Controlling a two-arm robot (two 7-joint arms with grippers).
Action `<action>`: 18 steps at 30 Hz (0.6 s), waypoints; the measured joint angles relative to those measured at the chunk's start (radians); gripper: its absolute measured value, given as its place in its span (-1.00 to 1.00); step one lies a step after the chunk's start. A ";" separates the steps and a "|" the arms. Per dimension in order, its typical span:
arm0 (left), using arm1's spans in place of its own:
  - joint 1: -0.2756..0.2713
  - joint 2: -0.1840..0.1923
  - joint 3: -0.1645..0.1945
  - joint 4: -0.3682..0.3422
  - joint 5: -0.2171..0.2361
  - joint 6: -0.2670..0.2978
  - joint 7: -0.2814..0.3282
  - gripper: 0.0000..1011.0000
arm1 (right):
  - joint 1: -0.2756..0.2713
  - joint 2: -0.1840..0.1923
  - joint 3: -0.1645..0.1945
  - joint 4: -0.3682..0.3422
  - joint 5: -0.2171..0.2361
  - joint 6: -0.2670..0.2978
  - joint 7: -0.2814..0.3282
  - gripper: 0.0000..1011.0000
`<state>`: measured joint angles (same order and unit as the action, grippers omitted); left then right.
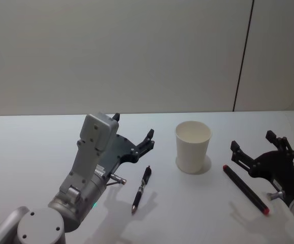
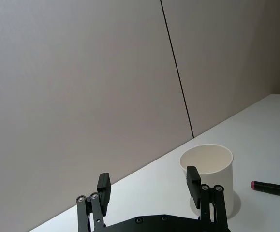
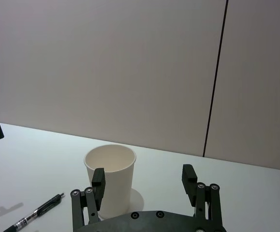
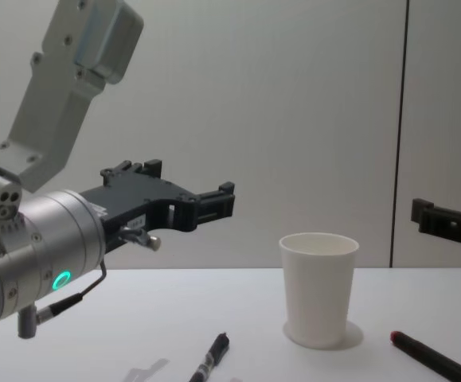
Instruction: Place the pen into the pen holder.
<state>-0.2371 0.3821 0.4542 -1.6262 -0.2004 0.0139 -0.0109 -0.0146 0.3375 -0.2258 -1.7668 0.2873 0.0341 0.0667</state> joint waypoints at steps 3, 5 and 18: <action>0.000 0.000 0.000 0.000 0.000 0.000 0.000 0.98 | 0.000 0.000 0.000 0.000 0.000 0.000 0.000 0.98; 0.000 0.000 0.000 0.000 0.000 0.000 0.000 0.98 | 0.000 0.000 0.000 0.000 0.000 0.000 0.000 0.98; 0.000 0.000 0.000 0.000 0.000 0.000 0.000 0.98 | 0.000 0.000 0.000 0.000 0.000 0.000 0.000 0.98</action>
<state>-0.2371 0.3821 0.4542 -1.6262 -0.2004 0.0138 -0.0109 -0.0146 0.3375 -0.2259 -1.7668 0.2873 0.0341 0.0668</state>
